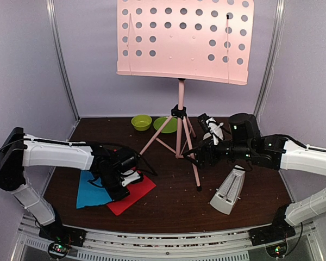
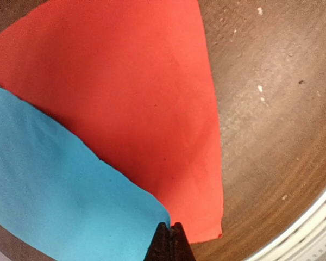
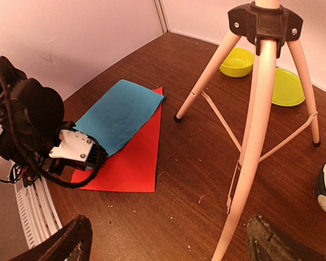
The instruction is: Set up the instrument practice props
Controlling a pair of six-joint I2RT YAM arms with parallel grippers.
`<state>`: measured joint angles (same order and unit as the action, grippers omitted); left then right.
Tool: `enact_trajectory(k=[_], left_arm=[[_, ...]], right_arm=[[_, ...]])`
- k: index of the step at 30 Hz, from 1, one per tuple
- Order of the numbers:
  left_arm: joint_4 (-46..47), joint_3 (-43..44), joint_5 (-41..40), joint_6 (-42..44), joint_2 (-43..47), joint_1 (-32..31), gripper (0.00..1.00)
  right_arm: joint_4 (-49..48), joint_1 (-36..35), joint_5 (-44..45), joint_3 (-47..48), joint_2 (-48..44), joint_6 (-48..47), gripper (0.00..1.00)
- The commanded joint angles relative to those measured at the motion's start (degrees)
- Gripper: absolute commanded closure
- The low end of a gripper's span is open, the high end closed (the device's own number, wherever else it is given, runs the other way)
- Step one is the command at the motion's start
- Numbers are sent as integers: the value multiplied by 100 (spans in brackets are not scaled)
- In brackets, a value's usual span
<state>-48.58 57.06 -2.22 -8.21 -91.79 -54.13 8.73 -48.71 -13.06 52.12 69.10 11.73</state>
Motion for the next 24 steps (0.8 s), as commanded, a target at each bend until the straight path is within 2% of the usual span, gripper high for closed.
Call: enact_trajectory(k=[1,5,10,17,24], left_arm=[[-673,470,138,-10,769,-33,100],[-1197,931,376,0,1335,-37,100],[-1442,1340,1242,47,1888,-211,100],[-1619,1920,2567,-125,2525,-646,100],[-1617,2501,3171,-412,2644,-1171,100]], right_arm=[[-265,32,-139,64,-65,-241,0],[-457,-4,-392,66,-73,-413,0],[-513,-139,-781,177,-33,-960,0],[-240,-399,-1365,437,-129,-1726,0],[471,-1034,-1416,831,-248,-2289,0]])
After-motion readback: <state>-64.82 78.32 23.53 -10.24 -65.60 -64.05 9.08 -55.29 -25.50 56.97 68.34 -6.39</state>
